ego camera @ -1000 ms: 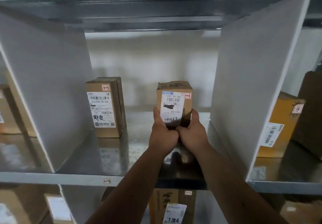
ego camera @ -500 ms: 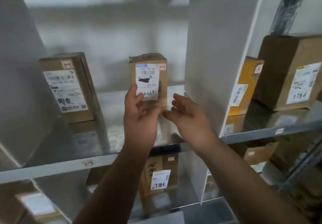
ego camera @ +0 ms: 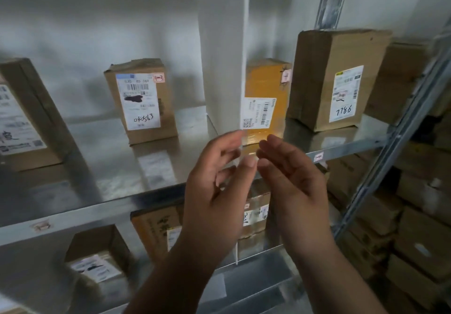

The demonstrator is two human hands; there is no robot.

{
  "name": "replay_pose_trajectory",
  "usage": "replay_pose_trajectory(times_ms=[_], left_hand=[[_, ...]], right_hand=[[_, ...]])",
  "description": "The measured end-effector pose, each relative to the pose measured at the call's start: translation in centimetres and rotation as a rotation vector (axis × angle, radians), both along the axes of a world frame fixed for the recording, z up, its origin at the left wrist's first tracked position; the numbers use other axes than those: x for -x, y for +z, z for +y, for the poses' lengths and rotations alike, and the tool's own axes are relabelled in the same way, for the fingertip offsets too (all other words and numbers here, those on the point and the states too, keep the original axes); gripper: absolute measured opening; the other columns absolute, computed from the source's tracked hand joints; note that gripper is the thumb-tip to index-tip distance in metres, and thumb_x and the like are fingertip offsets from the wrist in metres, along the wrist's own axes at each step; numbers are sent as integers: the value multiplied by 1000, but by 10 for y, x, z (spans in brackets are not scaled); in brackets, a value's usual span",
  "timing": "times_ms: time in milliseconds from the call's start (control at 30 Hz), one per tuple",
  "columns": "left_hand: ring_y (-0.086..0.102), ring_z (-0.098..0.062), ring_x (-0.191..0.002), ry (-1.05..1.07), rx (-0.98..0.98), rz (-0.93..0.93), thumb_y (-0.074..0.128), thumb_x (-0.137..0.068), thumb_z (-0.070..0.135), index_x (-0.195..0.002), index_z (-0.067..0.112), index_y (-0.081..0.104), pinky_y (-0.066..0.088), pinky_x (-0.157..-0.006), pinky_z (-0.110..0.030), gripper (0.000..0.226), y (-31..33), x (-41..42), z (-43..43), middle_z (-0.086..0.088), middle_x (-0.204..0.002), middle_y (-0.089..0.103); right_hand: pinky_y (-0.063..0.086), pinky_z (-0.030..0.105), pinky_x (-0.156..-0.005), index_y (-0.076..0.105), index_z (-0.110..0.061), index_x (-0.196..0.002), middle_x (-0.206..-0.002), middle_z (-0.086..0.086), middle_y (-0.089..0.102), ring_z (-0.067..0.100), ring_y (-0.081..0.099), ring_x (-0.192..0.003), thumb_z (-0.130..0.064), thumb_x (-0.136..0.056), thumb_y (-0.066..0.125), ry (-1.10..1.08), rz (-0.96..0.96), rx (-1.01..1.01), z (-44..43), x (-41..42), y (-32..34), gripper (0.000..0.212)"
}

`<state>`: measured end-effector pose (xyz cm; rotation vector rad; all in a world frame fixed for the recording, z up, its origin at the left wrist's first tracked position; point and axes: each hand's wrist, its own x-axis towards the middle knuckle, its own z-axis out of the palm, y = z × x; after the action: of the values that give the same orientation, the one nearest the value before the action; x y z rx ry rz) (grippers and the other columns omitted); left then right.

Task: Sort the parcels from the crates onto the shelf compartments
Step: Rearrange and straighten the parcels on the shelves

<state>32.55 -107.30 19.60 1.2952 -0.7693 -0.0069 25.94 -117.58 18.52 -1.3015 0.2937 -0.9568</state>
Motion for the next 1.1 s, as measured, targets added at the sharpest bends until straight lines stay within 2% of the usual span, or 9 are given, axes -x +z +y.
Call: replay_pose_trajectory(times_ms=[67, 167, 333, 433, 533, 667, 800, 933, 1100], left_hand=[[65, -7, -127, -23, 2, 9, 65, -93, 26, -130, 29, 67, 55, -102, -29, 37, -1, 16, -23, 11, -131, 73], [67, -5, -124, -57, 41, 150, 73, -93, 26, -126, 31, 69, 55, -95, -18, 33, -4, 37, -62, 13, -128, 74], [56, 2, -132, 193, 8, 170, 68, -98, 9, -139, 41, 54, 51, -91, -7, 54, -14, 43, -127, 17, -148, 58], [53, -14, -140, 334, 16, 210, 69, -99, 14, -147, 36, 49, 59, -92, -21, 57, -19, 32, -153, 9, -152, 53], [54, -17, -137, 445, -10, 220, 69, -97, 18, -152, 38, 44, 56, -102, -41, 64, -16, 21, -166, 8, -149, 52], [54, -19, -135, 572, -83, 222, 73, -96, 16, -155, 37, 40, 55, -104, -47, 70, 0, 2, -180, 6, -147, 50], [48, -25, -144, 644, -110, 258, 76, -95, 21, -161, 36, 29, 48, -113, -55, 82, 10, -13, -191, 4, -157, 45], [50, -23, -141, 651, -119, 264, 73, -97, 17, -163, 33, 26, 48, -106, -40, 83, 13, -30, -195, 3, -156, 46], [42, -29, -147, 685, -214, 250, 61, -101, 14, -164, 40, 20, 45, -116, -58, 79, 12, -50, -202, 1, -163, 36]], right_hand=[[57, 32, -103, 71, -19, -126, -120, -7, 79, 9, 71, -119, -1, -97, 69, -22, 1, 23, -29, 9, -4, 35], [57, 30, -104, 71, -23, -129, -122, -12, 76, 1, 68, -119, -6, -98, 70, -39, 77, 79, -74, 22, -7, 36], [54, 42, -109, 65, -30, -137, -136, -10, 68, 10, 65, -126, -18, -100, 68, 61, 229, 117, -139, 30, -16, 40], [52, 34, -106, 60, -34, -142, -144, -11, 62, 12, 59, -133, -23, -102, 68, 129, 302, 179, -170, 23, -11, 42], [46, 30, -103, 53, -36, -148, -153, -12, 55, 13, 52, -139, -25, -104, 68, 219, 333, 231, -188, 6, 4, 48], [43, 45, -117, 43, -36, -157, -162, -8, 46, 19, 47, -147, -31, -102, 70, 263, 394, 348, -198, -23, 24, 61], [43, 46, -115, 36, -35, -162, -162, -2, 47, 26, 48, -145, -38, -102, 69, 264, 457, 432, -198, -47, 42, 68], [45, 43, -112, 43, -34, -158, -155, -3, 54, 25, 54, -136, -32, -104, 67, 296, 402, 283, -198, -59, 52, 59], [51, 50, -112, 53, -37, -147, -140, -4, 65, 25, 61, -128, -16, -102, 64, 351, 452, 324, -201, -78, 49, 51]])
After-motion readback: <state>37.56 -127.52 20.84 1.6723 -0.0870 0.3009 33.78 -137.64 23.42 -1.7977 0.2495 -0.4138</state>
